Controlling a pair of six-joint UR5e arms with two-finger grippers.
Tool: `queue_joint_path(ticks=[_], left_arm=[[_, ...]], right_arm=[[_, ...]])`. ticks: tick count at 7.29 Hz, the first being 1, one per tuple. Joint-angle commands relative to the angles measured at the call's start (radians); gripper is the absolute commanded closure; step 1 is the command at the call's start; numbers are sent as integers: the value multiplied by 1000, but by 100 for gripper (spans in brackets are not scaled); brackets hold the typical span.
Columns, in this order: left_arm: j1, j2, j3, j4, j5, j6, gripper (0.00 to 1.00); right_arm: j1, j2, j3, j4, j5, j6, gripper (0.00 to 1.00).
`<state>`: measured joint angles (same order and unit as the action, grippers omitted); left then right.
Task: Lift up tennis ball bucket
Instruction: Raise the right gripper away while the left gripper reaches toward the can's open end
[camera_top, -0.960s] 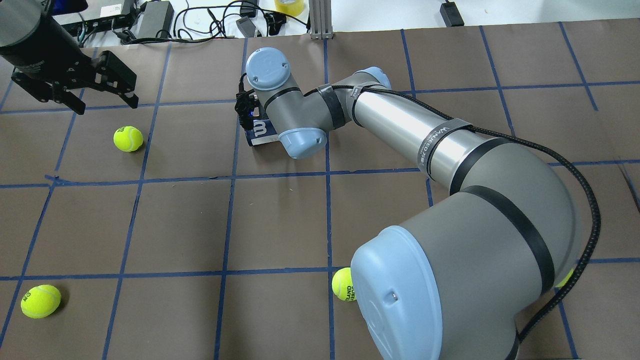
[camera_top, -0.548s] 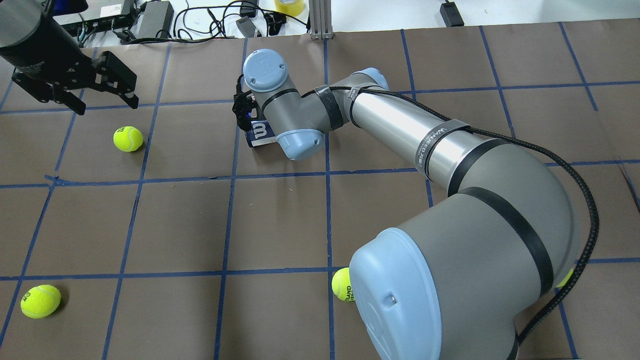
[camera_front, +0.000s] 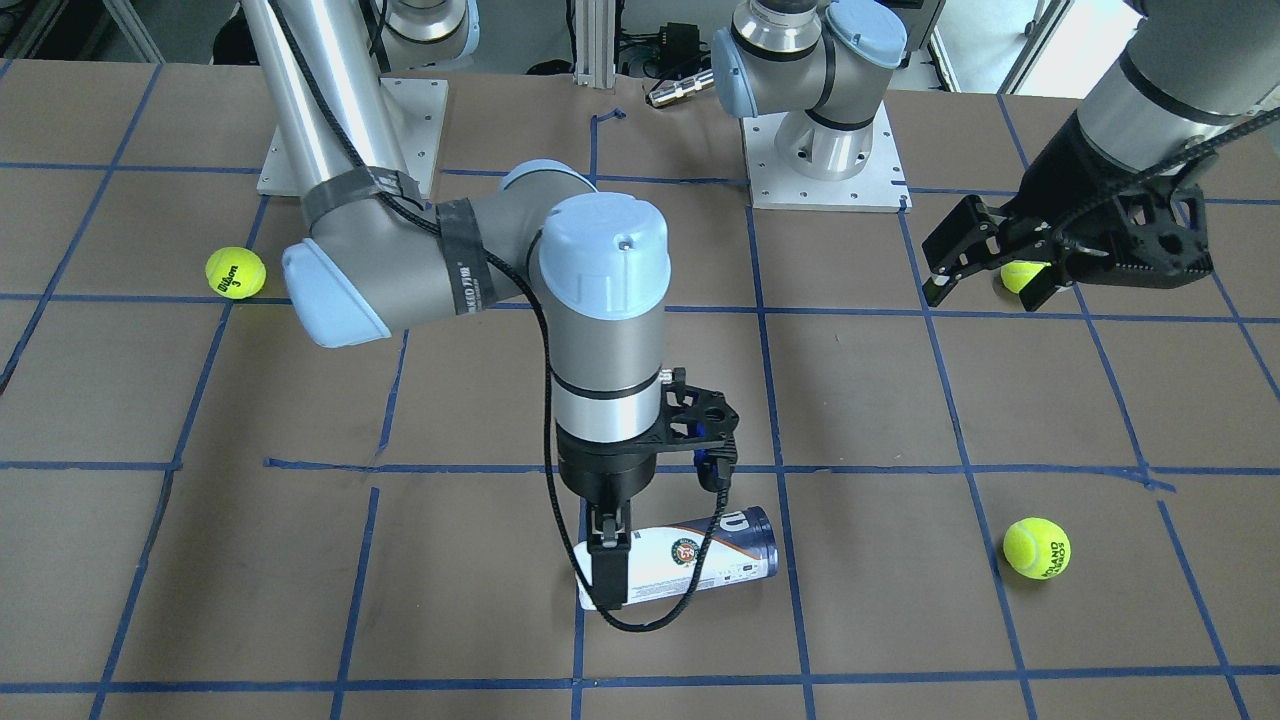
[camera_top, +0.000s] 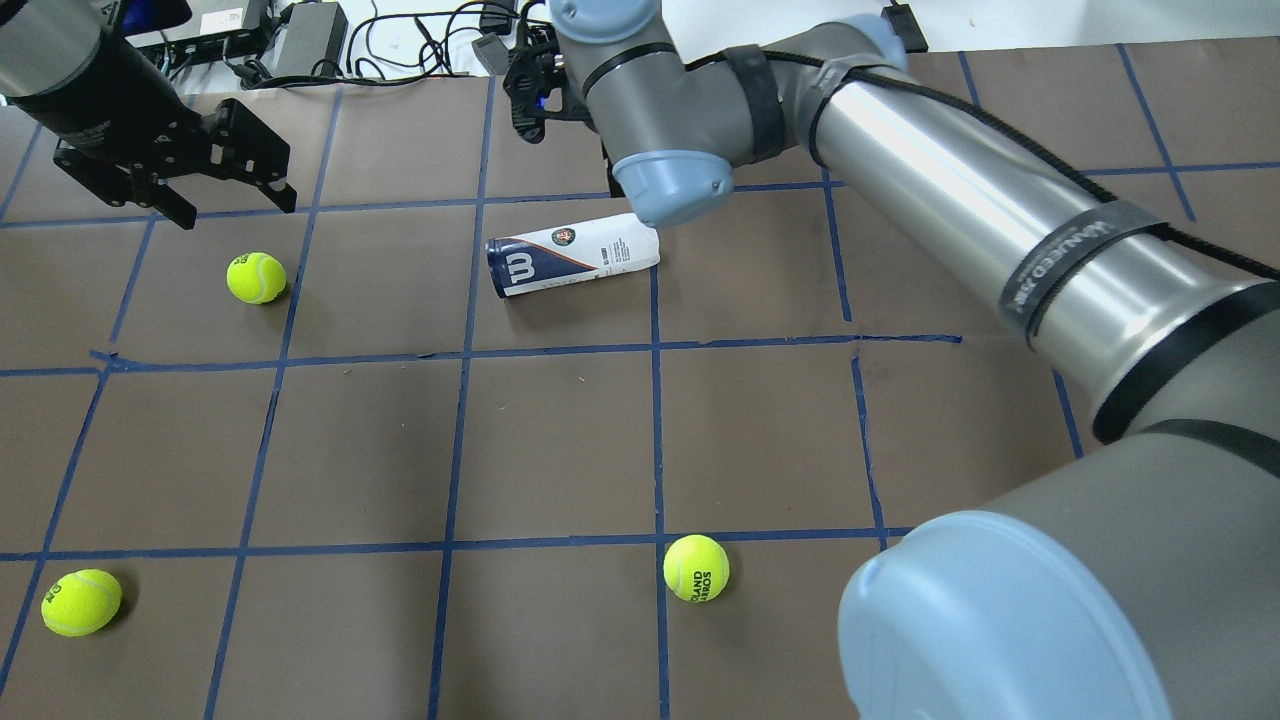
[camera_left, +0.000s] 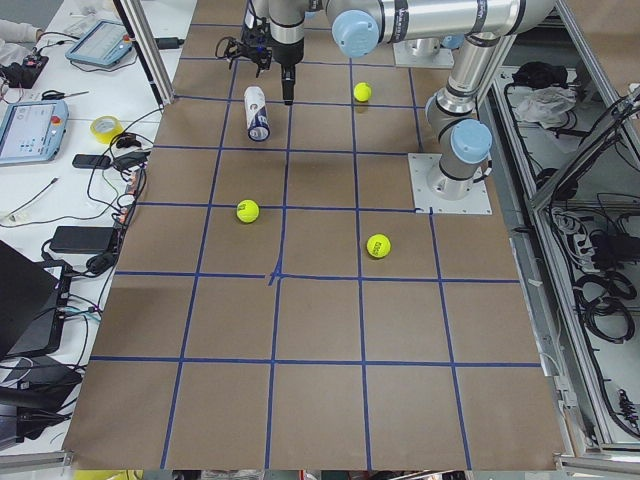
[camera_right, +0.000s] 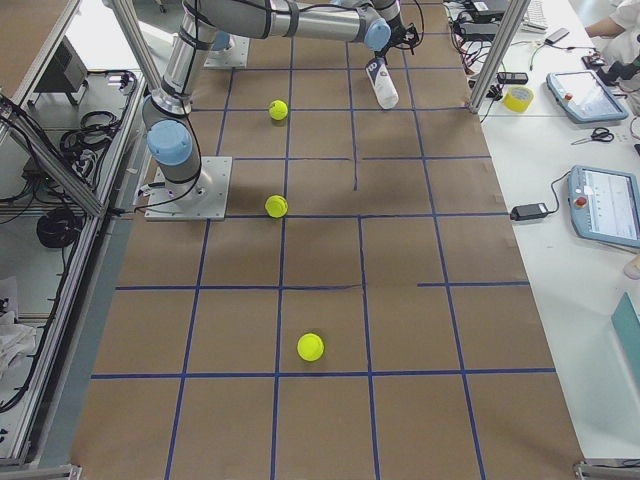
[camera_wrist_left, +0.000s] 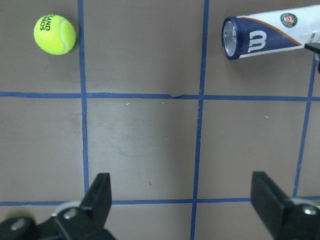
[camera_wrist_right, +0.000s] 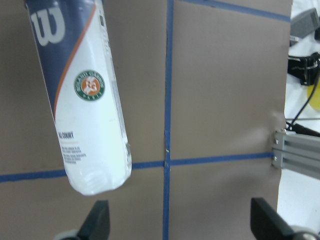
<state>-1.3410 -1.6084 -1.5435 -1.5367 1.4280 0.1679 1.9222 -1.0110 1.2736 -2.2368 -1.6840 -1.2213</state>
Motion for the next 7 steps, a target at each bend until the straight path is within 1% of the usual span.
queue_joint_path(ticks=[1, 2, 3, 4, 5, 6, 7], left_arm=[[-1, -65, -15, 108, -80, -83, 0], [-1, -102, -39, 185, -143, -123, 0], [-1, -143, -76, 266, -231, -161, 0], [-1, -186, -107, 347, -244, -192, 0], [-1, -236, -121, 395, -271, -202, 0], [-1, -283, -125, 403, -358, -205, 0], [-1, -327, -126, 412, -368, -208, 0]], right_arm=[[-109, -137, 19, 131, 1, 116, 0], [-141, -206, 32, 188, 1, 147, 0], [-162, -263, 53, 250, 15, 264, 0], [-166, -302, 71, 279, 9, 445, 0], [-167, -360, 102, 395, 12, 510, 0], [-173, -414, 148, 422, 10, 702, 0], [-172, -444, 173, 433, 13, 911, 0]])
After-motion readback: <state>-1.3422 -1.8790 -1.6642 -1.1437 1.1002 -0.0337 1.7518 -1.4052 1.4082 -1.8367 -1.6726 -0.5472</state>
